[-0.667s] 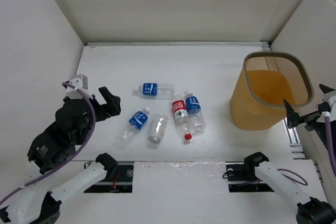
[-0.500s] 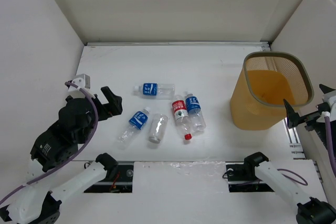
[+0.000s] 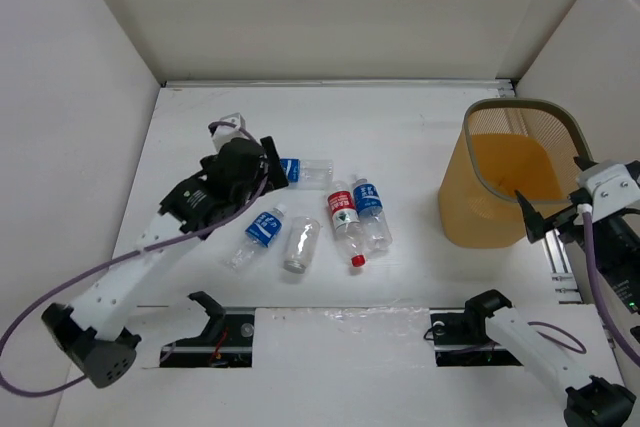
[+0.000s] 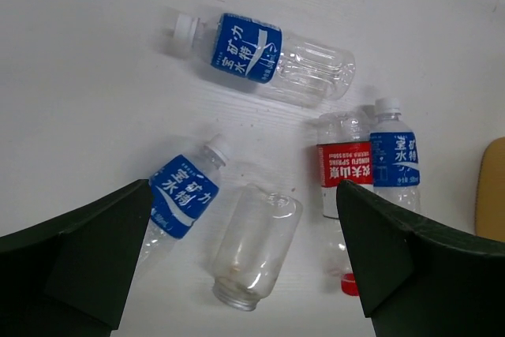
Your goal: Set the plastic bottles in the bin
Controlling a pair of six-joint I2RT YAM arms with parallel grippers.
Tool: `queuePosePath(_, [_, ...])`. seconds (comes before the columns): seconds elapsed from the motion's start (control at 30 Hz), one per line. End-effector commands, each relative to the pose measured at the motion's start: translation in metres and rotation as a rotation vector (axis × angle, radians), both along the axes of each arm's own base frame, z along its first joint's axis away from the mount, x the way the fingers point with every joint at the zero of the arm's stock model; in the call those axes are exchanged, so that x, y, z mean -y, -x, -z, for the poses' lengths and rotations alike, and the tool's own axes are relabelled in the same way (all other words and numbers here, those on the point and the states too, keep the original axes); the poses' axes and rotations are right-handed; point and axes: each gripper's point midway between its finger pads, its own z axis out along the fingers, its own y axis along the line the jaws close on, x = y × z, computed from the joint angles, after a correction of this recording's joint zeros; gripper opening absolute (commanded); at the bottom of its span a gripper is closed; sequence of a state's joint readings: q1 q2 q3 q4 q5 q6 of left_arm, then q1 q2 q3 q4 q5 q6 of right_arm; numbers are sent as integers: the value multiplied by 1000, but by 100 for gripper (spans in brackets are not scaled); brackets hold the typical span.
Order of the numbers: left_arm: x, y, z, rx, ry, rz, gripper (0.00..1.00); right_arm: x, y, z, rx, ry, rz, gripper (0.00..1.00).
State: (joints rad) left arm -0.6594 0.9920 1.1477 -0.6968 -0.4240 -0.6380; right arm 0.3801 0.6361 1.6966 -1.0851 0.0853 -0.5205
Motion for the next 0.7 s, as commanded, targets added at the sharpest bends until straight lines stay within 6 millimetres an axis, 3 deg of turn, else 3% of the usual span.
queuePosePath(0.0, [24,-29,-27,64,178,-96,100,-11,0,-17,70,-18,-61,100])
queuePosePath(0.03, [30,-41,-20,49,183,-116,100,-13,0,-17,70,-18,-72,100])
queuePosePath(0.13, [39,-68,-31,50,294,-215,100,-19,-6,-13,63,-15,-92,100])
queuePosePath(0.17, [34,-83,-18,17,295,-278,100,-18,-2,-14,68,-28,-92,100])
queuePosePath(0.37, [44,-130,6,-63,569,-433,100,-27,-2,-4,52,-32,-136,100])
queuePosePath(0.4, [44,-140,24,-96,558,-470,100,-27,-4,-1,43,-29,-136,100])
queuePosePath(0.5, [55,-163,46,-158,564,-509,100,-29,0,-2,52,-32,-156,100])
queuePosePath(0.67, [69,-174,93,-278,571,-567,100,-28,3,2,44,-30,-156,100])
